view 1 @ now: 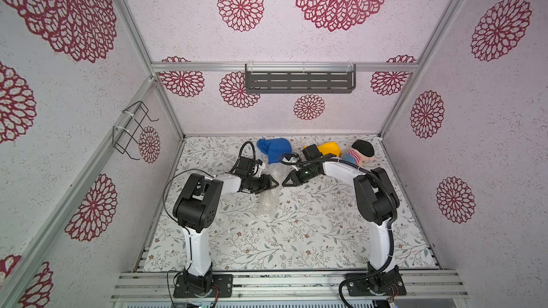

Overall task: Wrap vases in bubble wrap
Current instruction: Stick the tape on the bubble wrap.

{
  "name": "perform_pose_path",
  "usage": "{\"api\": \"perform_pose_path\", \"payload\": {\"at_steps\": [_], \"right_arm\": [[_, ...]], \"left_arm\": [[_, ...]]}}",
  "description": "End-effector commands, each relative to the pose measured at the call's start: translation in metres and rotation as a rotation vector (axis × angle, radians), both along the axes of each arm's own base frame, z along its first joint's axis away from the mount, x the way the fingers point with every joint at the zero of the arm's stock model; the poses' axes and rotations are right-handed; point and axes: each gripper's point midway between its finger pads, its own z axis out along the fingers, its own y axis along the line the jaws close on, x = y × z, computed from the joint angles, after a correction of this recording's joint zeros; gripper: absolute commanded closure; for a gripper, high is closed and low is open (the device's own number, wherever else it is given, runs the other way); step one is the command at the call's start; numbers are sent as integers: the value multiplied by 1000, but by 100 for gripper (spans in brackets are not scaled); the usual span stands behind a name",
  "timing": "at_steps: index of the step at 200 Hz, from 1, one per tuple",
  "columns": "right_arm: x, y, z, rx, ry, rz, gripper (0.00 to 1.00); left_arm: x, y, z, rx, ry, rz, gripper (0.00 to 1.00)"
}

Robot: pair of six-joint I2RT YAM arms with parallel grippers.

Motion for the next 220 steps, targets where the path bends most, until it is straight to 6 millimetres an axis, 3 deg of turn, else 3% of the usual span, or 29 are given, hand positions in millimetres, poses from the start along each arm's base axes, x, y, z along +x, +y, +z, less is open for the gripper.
{"api": "perform_pose_path", "payload": {"at_steps": [1, 70, 138, 220], "right_arm": [[8, 3, 17, 32, -30, 6, 100], [13, 7, 0, 29, -1, 5, 100], [4, -3, -7, 11, -2, 2, 100], [27, 7, -9, 28, -23, -18, 100]], "left_arm": [[-2, -5, -5, 9, 4, -25, 100], [-2, -4, -4, 11, 2, -26, 100], [-2, -5, -6, 11, 6, -28, 100], [-3, -5, -5, 13, 6, -32, 100]]}}
